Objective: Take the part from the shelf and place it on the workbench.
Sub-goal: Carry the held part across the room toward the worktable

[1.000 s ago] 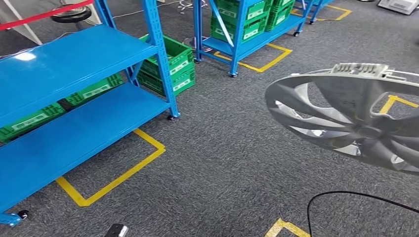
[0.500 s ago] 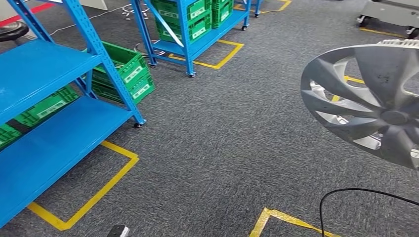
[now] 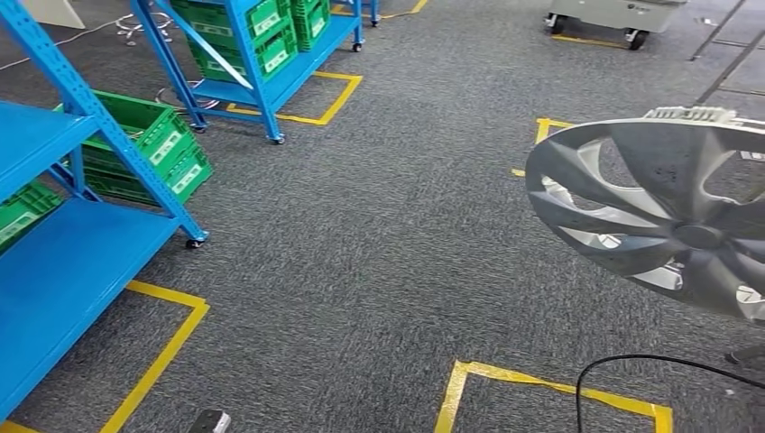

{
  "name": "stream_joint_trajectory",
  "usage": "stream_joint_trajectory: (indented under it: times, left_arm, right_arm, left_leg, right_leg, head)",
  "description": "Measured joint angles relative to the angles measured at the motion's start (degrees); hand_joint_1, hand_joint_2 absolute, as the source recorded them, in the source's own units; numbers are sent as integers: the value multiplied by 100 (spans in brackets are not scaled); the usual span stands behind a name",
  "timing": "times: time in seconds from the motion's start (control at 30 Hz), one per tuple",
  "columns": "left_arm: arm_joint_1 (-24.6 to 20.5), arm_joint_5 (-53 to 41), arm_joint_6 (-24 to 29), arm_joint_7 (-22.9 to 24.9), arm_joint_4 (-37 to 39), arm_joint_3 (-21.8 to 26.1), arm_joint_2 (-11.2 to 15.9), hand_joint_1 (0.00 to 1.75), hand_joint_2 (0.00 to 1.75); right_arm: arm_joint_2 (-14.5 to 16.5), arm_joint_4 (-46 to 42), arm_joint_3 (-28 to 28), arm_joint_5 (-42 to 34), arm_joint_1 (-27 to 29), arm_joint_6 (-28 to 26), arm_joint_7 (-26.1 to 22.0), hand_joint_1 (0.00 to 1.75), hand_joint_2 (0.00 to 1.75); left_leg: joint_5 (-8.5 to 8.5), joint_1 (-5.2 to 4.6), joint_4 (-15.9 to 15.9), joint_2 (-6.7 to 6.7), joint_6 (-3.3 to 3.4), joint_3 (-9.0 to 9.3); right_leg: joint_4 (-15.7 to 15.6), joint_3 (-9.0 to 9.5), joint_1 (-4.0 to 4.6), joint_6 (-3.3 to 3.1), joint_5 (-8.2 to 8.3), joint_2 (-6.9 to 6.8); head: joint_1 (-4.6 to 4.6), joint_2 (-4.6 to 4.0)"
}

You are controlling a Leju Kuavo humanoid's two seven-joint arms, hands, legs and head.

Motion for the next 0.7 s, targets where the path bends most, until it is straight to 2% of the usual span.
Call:
stream_joint_trajectory:
  times: [0.03,0.07,0.1,0.17,0.2,0.27,0.3,0.33,0.37,0.4,0.43,0.47,0.53,0.57,0.6,0.63,0.67,0.7]
  left_arm:
    - [-1,-3,3,21,1,-1,6,0,175]
    - [-2,-7,9,49,2,-3,17,0,175]
    - [-3,-9,18,80,3,-7,25,0,175]
    - [-12,-10,44,155,4,-16,30,0,175]
    - [-21,-12,57,205,4,-23,30,0,175]
    - [-33,-15,78,307,4,-38,31,0,175]
    - [-32,-18,83,337,4,-44,33,0,175]
    - [-26,-19,90,361,4,-49,35,0,175]
    - [-17,-19,101,378,4,-56,37,0,175]
    - [-10,-19,113,392,4,-66,43,0,175]
    - [-6,-19,121,402,4,-75,48,0,175]
    - [-5,-19,127,405,4,-82,54,0,175]
    - [-8,-19,131,407,4,-89,67,0,175]
    - [-10,-19,133,409,4,-90,72,0,175]
    - [-11,-19,136,411,4,-91,74,0,175]
    - [-11,-19,139,413,4,-93,73,0,175]
    - [-14,-20,140,414,4,-95,71,0,175]
    - [-19,-22,144,415,4,-97,73,0,175]
  right_arm:
    - [2,11,6,18,-1,1,-5,175,175]
    - [6,23,12,41,0,1,-13,175,175]
    - [11,38,19,68,6,0,-18,175,175]
    - [19,64,31,138,32,-6,-18,175,175]
    - [21,77,36,186,41,-11,-12,175,175]
    - [28,124,63,292,24,-23,1,175,175]
    - [39,166,86,323,6,-31,-6,175,175]
    - [51,219,112,341,-10,-39,-19,175,175]
    - [63,274,133,348,-18,-49,-37,175,175]
    - [71,324,146,352,-22,-58,-54,175,175]
    - [74,366,155,354,-23,-63,-67,175,175]
    - [75,398,162,354,-24,-65,-78,175,175]
    - [75,448,172,352,-37,-70,-95,175,175]
    - [77,467,175,351,-45,-72,-100,175,175]
    - [78,482,177,350,-51,-74,-103,175,175]
    - [79,495,180,350,-49,-75,-104,175,175]
    - [81,503,183,349,-36,-77,-105,175,175]
    - [81,509,180,344,-20,-78,-107,175,175]
  left_leg:
    - [-29,-17,10,60,-31,22]
    - [-51,-34,16,111,-61,42]
    - [-64,-51,15,165,-89,57]
    - [-83,-45,2,254,-143,75]
    - [-121,-30,29,194,-169,67]
    - [-351,-9,390,-104,-202,-103]
    - [-526,-8,755,-263,-199,-287]
    - [-691,-11,1172,-345,-194,-513]
    - [-786,-12,1516,-379,-189,-714]
    - [-768,-13,1687,-391,-180,-839]
    - [-639,-13,1639,-401,-168,-859]
    - [-423,-10,1383,-436,-154,-770]
    - [-8,21,625,-745,-134,-454]
    - [98,38,341,-891,-136,-334]
    - [129,48,180,-996,-134,-269]
    - [120,47,123,-987,-126,-248]
    - [123,47,122,-902,-109,-250]
    - [132,48,110,-825,-79,-243]
  right_leg:
    - [-358,214,12,-24,103,-109]
    - [-589,346,30,-60,147,-190]
    - [-683,392,54,-106,140,-216]
    - [-699,368,71,-219,149,-72]
    - [-707,362,69,-258,155,-5]
    - [-730,368,48,-327,169,122]
    - [-732,366,45,-347,172,188]
    - [-732,363,45,-363,174,263]
    - [-732,363,48,-372,175,343]
    - [-731,364,50,-375,175,429]
    - [-730,369,49,-374,177,515]
    - [-728,374,43,-370,179,601]
    - [-706,362,33,-339,182,762]
    - [-693,337,28,-312,188,838]
    - [-689,307,22,-277,197,915]
    - [-692,278,17,-237,213,995]
    - [-711,249,1,-202,235,1072]
    - [-701,223,-1,-175,235,1046]
  head:
    - [-4,0]
    - [-9,0]
    - [-15,0]
    - [-20,0]
    - [-20,0]
    - [-33,0]
    - [-41,0]
    - [-50,0]
    - [-56,0]
    - [-55,0]
    - [-56,0]
    - [-56,0]
    - [-55,0]
    - [-52,0]
    - [-54,0]
    - [-54,0]
    - [-55,0]
    - [-55,0]
